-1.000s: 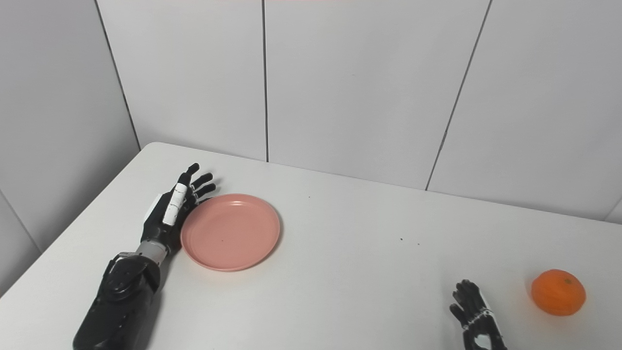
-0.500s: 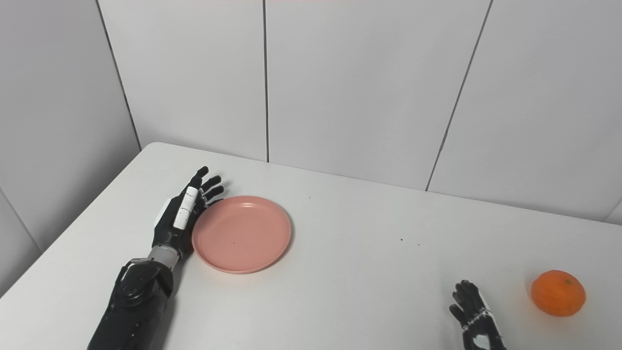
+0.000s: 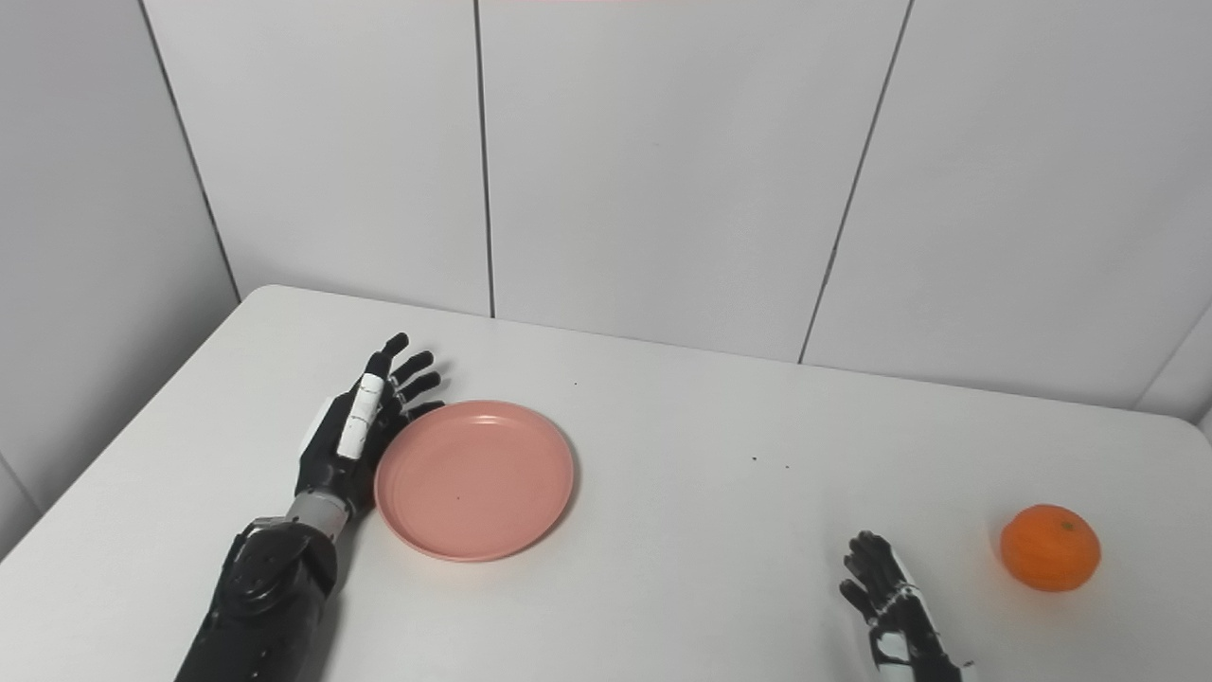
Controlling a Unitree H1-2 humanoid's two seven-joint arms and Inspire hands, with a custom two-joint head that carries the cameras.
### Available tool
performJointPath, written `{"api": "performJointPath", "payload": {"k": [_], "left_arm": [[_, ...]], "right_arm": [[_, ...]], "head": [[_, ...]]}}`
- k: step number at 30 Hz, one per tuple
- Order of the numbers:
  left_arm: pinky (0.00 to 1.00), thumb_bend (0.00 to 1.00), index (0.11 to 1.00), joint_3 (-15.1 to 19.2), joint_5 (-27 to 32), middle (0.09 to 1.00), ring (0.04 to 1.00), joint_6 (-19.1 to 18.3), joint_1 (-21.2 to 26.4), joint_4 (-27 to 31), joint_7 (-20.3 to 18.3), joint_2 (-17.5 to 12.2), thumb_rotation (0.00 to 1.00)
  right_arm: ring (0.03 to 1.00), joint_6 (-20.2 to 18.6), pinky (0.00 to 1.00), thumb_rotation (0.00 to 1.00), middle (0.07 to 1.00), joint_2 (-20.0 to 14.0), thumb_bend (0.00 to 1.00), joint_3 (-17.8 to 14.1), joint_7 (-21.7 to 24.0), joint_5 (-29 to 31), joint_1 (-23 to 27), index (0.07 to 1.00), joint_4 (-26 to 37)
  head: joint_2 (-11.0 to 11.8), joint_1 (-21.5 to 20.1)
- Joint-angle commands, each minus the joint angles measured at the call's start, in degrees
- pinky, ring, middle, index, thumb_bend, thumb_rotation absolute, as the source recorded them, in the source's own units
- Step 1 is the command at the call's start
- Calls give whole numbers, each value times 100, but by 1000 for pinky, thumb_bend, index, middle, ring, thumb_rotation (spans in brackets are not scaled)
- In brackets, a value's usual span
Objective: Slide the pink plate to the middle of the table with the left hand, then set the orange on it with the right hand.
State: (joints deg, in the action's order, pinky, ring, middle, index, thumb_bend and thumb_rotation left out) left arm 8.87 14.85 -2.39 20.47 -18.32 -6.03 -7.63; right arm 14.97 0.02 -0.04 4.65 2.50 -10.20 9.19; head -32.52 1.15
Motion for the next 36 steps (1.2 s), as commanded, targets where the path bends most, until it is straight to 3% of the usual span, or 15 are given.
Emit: {"api": "performJointPath", "payload": {"k": [1,16,36], "left_arm": [[741,931,928,-46,34,884,861,-281,-22,156,5,66,812],[807,924,966,-94,93,921,893,-996,22,707,14,139,829],[752,941,960,-237,-95,893,867,-634,123,404,109,449,830]], "right_arm": [[892,-59,876,956,884,183,823,132,-70,-64,-97,863,-189],[883,-393,857,967,879,404,816,493,-408,-574,14,859,29],[896,-561,870,969,886,558,841,684,-561,-692,167,864,22]], "head": [[-20,-29],[-448,-974],[-617,-1450]]}}
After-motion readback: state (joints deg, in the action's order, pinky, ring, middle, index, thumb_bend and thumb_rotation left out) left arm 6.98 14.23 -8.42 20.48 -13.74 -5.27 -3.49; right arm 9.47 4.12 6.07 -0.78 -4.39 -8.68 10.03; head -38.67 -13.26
